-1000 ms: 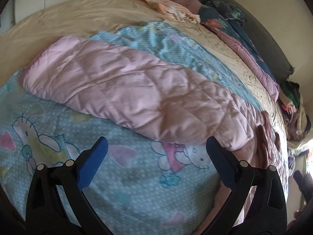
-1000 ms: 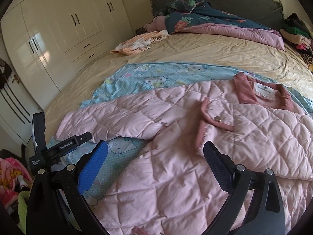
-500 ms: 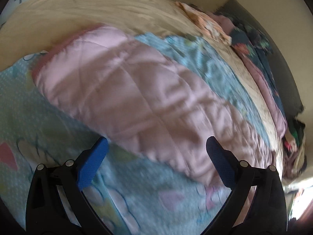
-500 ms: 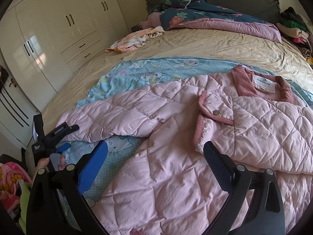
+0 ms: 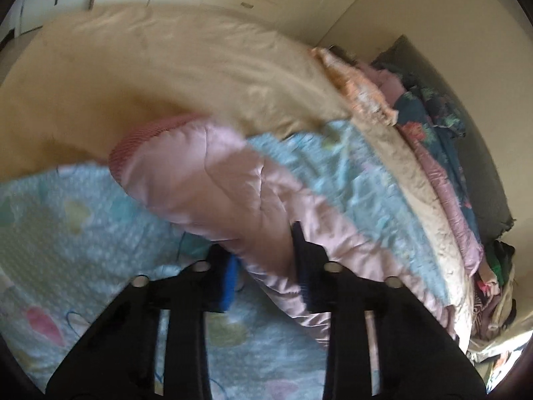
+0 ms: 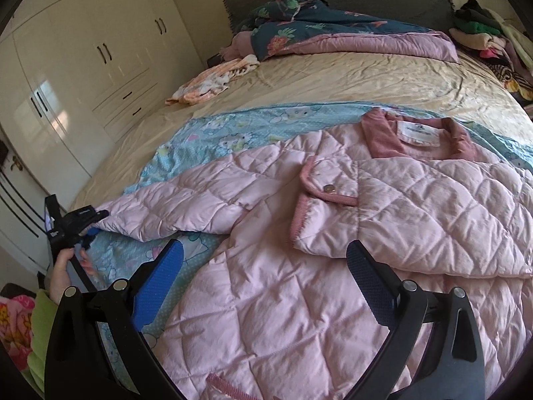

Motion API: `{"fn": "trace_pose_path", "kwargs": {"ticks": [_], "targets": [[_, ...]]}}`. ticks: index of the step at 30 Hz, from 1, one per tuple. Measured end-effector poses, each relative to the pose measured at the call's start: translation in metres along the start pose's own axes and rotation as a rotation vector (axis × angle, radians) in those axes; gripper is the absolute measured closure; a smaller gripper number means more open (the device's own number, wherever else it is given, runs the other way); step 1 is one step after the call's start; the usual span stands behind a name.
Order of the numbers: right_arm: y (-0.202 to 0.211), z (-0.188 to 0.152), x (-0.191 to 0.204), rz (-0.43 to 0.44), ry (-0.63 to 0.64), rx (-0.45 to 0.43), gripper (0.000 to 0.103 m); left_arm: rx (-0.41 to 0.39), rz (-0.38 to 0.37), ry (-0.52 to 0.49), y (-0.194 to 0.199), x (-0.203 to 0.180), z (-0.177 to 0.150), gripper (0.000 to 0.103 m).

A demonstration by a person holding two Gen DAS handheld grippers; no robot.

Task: Fold large clothes
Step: 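Lift the grasped sleeve up off the bed with the left tool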

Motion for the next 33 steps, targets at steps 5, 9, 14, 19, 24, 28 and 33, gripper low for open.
{"fn": "trace_pose_path", "kwargs": {"ticks": [5, 9, 14, 19, 24, 28, 33], "targets": [[0.016, -0.003, -0.012, -0.005, -0.033, -0.024, 0.005, -0.042, -0.081, -0.076, 0.036, -0.047, 0.002, 0.090], [0.033, -0.004, -0.023, -0.011, -0.062, -0.058, 0.005, -0.070, -0.149, -0.153, 0.068, -0.092, -0.006, 0.091], [0.059, -0.006, -0.041, -0.021, -0.100, -0.106, 0.005, -0.090, -0.224, -0.237, 0.102, -0.144, -0.024, 0.091], [0.083, -0.004, -0.061, -0.033, -0.137, -0.152, 0.005, -0.102, -0.275, -0.315, 0.126, -0.188, -0.046, 0.091], [0.105, -0.005, -0.080, -0.043, -0.162, -0.185, 0.005, -0.106, -0.317, -0.368, 0.144, -0.218, -0.064, 0.091], [0.116, -0.010, -0.093, -0.047, -0.185, -0.195, 0.005, -0.108, -0.331, -0.429, 0.153, -0.241, -0.085, 0.091], [0.125, -0.018, -0.106, -0.048, -0.209, -0.206, 0.005, -0.102, -0.362, -0.473, 0.162, -0.260, -0.107, 0.091]]}}
Point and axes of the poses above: each gripper's, at about its wrist camera, not at the fingertips, and y roughly against the way its jaws point, x to its left, z to its top, the point moved 10 cm from there along -y, roughly the way its jaws point, and after that the axes turned 13 degrees about y, right-handed, at the moved point
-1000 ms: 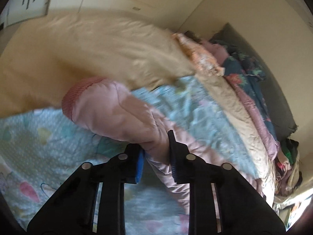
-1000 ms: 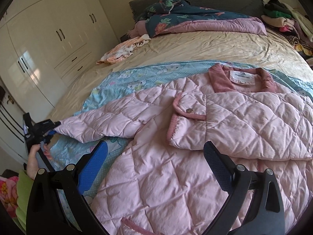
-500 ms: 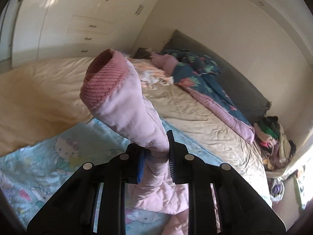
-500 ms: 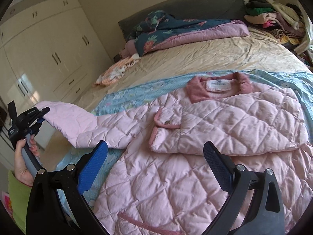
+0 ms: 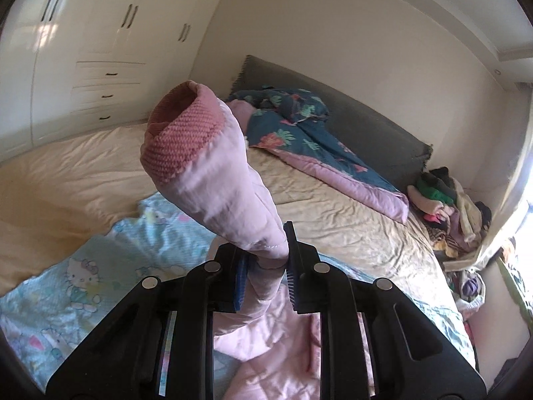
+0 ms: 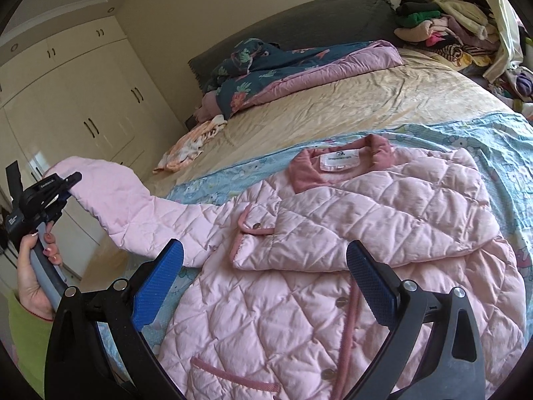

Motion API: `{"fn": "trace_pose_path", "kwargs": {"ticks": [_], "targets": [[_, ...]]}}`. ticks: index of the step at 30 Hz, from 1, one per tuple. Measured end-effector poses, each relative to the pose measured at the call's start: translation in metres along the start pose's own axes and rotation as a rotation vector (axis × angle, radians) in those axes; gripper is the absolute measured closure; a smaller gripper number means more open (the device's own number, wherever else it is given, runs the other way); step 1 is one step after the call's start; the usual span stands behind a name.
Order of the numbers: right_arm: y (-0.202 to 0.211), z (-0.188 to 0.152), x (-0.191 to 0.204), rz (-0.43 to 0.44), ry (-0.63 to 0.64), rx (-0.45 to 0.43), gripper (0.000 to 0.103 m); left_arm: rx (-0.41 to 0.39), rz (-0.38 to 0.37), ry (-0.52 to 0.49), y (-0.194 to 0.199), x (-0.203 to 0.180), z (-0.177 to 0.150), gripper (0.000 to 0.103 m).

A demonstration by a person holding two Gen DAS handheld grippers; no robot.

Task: Fold large clothes
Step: 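Lift the grasped sleeve up off the bed with the left tool, then lay the sleeve across the jacket body with the left tool and release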

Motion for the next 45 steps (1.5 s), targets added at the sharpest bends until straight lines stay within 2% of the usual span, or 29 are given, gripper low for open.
{"fn": "trace_pose_path", "kwargs": {"ticks": [13, 25, 34, 45], "targets": [[0.027, 0.001, -0.035, -0.007, -0.045, -0.031, 0.005, 0.033, -0.117, -0.112, 0.005, -0.086, -0.037, 0.092], [0.045, -0.008, -0.082, -0.041, -0.108, -0.038, 0.005, 0.081, -0.199, -0.220, -0.003, -0.161, -0.092, 0.092], [0.051, -0.019, -0.116, -0.091, -0.164, -0.043, 0.005, 0.153, -0.238, -0.269, -0.020, -0.189, -0.142, 0.092], [0.048, -0.033, -0.147, -0.134, -0.224, -0.030, 0.005, 0.253, -0.271, -0.344, -0.039, -0.203, -0.208, 0.092]]}}
Point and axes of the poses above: each gripper's, at about its wrist camera, not at the fingertips, and y roughly against the way its jaws point, x to its left, z to its top, the point moved 10 cm from there along -y, roughly the way its jaws point, and after that the axes turned 13 degrees about y, right-handed, at the moved point
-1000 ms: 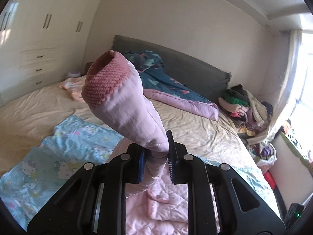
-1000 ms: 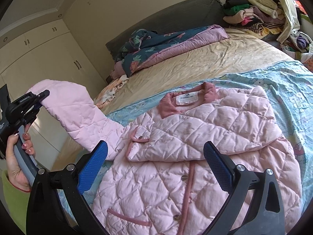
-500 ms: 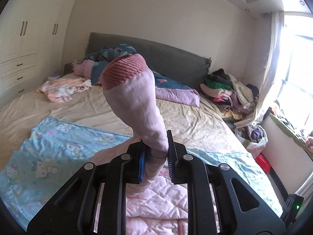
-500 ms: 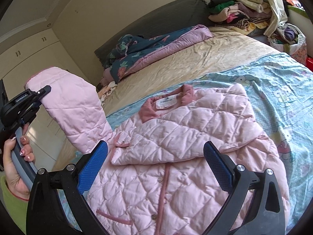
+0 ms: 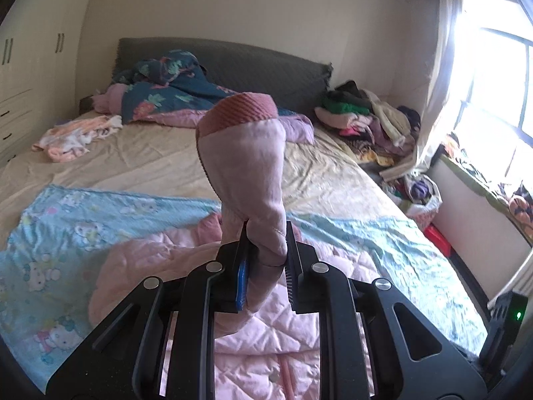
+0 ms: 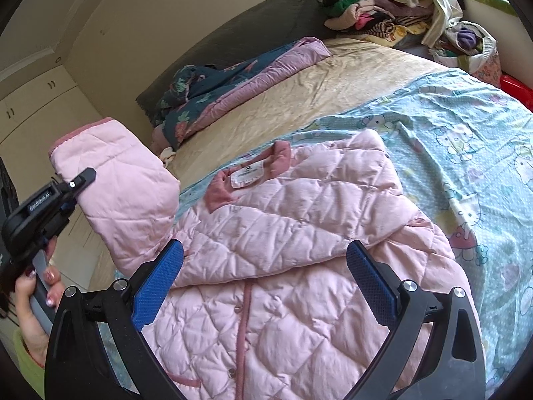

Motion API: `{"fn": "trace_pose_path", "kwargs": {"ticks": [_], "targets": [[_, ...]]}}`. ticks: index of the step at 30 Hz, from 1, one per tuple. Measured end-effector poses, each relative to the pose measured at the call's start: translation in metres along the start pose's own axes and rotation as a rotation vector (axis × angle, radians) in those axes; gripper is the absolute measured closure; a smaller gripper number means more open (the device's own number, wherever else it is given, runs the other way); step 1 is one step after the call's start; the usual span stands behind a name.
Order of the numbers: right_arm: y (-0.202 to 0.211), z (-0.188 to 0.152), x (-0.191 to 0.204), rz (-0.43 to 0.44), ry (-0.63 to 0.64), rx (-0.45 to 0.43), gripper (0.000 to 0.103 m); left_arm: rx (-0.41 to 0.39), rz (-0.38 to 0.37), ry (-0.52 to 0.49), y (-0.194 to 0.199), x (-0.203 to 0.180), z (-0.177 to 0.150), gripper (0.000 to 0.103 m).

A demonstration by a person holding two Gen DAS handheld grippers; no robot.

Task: Fold large clothes
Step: 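Lay the sleeve across the jacket body with the left tool and release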

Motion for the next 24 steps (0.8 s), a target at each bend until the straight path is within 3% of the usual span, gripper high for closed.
{"fn": "trace_pose_path", "kwargs": {"ticks": [15, 24], "targets": [[0.006, -0.005, -0.042, -0.043, -0.081, -0.011, 0.005, 0.166, -0.029, -0.119, -0.050, -0.030, -0.081, 0.090], [0.015, -0.007, -0.065, -0.070, -0.121, -0.021, 0.005, 0.284, -0.037, -0.255, -0.072, -0.041, -0.142, 0.083]]}}
Point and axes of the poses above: each gripper's, at about its wrist camera, not at the fingertips, and y roughly against the way its jaws point, x to its left, z to its top, the point moved 10 cm from there along -y, roughly the way its jaws point, and after that the axes turned 13 degrees about y, right-handed, at the moved point
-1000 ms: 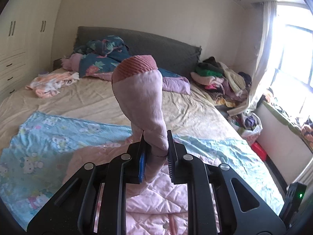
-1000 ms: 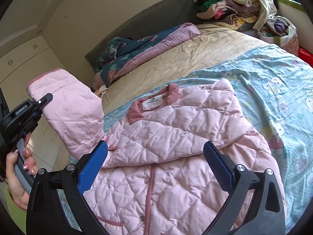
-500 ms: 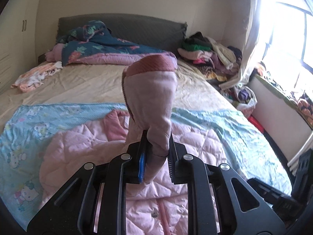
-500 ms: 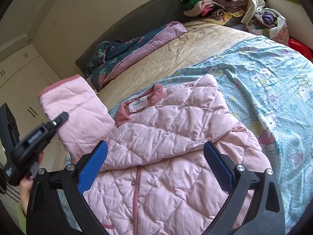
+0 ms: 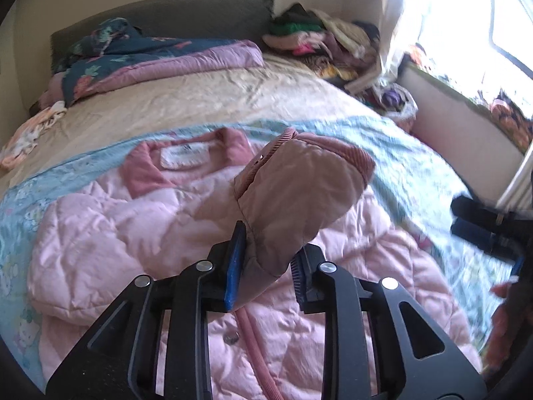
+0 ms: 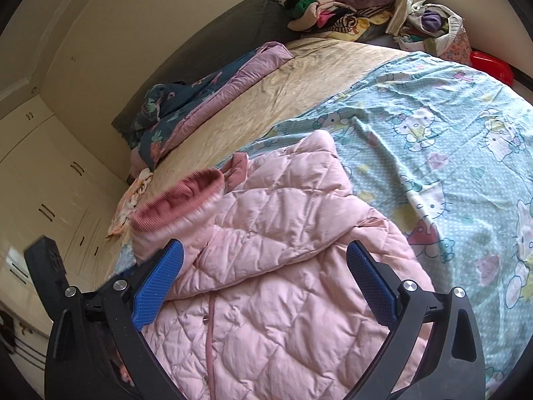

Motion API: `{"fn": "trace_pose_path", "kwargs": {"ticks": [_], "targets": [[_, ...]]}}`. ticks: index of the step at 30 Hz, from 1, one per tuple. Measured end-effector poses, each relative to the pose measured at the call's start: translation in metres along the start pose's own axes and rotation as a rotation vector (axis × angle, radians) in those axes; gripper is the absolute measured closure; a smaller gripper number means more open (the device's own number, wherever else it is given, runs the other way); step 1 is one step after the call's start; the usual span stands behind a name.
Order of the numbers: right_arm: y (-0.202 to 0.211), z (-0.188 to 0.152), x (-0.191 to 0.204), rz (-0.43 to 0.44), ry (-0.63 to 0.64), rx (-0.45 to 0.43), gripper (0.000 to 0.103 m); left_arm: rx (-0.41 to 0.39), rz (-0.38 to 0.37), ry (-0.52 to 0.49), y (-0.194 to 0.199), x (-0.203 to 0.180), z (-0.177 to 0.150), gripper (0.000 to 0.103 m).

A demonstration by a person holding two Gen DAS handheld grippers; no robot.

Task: Fold large clothes
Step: 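Lay the sleeve across the jacket body with the left tool and release, then grasp the folded ribbed front edge of the jacket with the right tool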

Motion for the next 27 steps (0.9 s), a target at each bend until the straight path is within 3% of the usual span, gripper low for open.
{"fn": "trace_pose_path", "kwargs": {"ticks": [2, 4, 8, 13, 25, 27], "targets": [[0.001, 0.000, -0.004, -0.002, -0.007, -0.002, 0.005, 0.026, -0.002, -0.029, -0.005, -0.004, -0.009, 0.076], [0.003, 0.001, -0.007, -0.007, -0.012, -0.003, 0.005, 0.056, -0.004, -0.057, -0.010, -0.009, -0.021, 0.058], [0.003, 0.000, -0.010, -0.007, -0.020, 0.001, 0.005, 0.102, 0.043, -0.126, -0.017, -0.009, -0.041, 0.040], [-0.005, -0.006, -0.003, 0.004, -0.016, 0.034, 0.005, 0.165, 0.015, -0.074, -0.012, 0.008, -0.056, 0.015], [-0.065, -0.055, 0.045, 0.067, 0.039, 0.202, 0.005, 0.075, 0.082, 0.136, 0.030, 0.099, -0.029, 0.010], [-0.073, -0.062, 0.052, 0.080, 0.036, 0.217, 0.005, 0.038, 0.126, 0.160, 0.039, 0.121, -0.020, 0.009]]}}
Point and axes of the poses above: each gripper's, at about its wrist camera, not at the fingertips, and y roughly against the way its jaws point, x to its left, z to its top, the point moved 10 cm from there along -y, roughly the way its jaws point, and after that the axes turned 13 degrees about y, right-handed, at the moved point
